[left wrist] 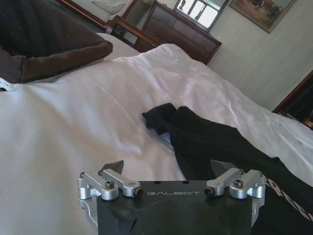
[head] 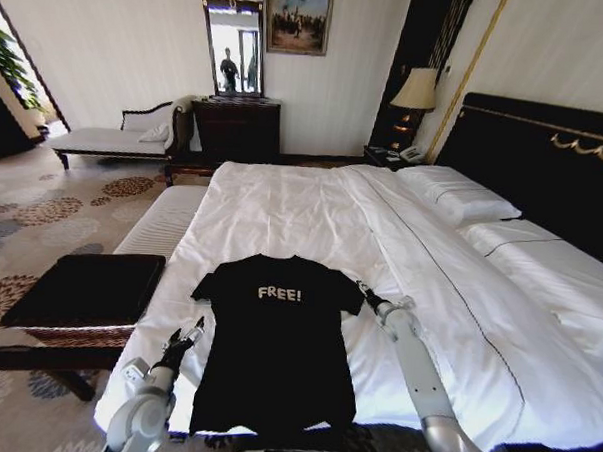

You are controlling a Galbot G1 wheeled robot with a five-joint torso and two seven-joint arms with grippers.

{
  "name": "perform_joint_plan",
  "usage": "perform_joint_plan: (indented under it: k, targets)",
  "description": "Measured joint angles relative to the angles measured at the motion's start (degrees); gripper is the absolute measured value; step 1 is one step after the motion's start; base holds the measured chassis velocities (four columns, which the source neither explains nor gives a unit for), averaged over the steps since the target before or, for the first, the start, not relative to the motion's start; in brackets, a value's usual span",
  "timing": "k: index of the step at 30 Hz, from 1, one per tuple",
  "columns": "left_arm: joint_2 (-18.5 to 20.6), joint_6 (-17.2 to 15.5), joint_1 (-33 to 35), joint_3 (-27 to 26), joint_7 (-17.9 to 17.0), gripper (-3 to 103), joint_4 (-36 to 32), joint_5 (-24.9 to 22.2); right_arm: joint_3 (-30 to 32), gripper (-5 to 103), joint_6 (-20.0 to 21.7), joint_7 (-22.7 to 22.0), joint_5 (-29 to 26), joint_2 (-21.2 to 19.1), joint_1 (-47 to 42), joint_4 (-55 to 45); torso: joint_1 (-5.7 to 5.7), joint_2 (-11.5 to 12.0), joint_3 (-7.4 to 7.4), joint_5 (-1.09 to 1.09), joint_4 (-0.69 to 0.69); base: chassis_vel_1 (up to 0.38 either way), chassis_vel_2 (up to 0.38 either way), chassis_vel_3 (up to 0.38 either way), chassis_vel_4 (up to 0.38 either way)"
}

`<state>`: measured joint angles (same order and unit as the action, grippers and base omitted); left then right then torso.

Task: Fold the clothes on the bed and place them into the basket.

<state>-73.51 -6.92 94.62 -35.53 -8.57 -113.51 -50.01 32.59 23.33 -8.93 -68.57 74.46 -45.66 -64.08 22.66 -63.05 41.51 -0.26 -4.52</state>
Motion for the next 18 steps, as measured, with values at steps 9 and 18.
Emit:
perform_joint_plan:
  k: [9,18]
  targets:
    - [-0.5,0.2,0.9,-0.2,-0.7,100,-0.5,0.3,0.1,35,-0.1,0.0,-0.2,0.4,-0.4,-0.7,0.02,0.0,0.02,0.03,0.03,0.000,0.000,0.000,0.000]
    - [-1.0,0.1,1.4,-0.4,-1.9,100,-1.8,-0.4,-0.1,8,-0.1,-0.3,-0.8,0.4,-1.5,-2.5,0.02,0.0,0.02,0.03,0.04,0.000,0.000,0.000,0.000]
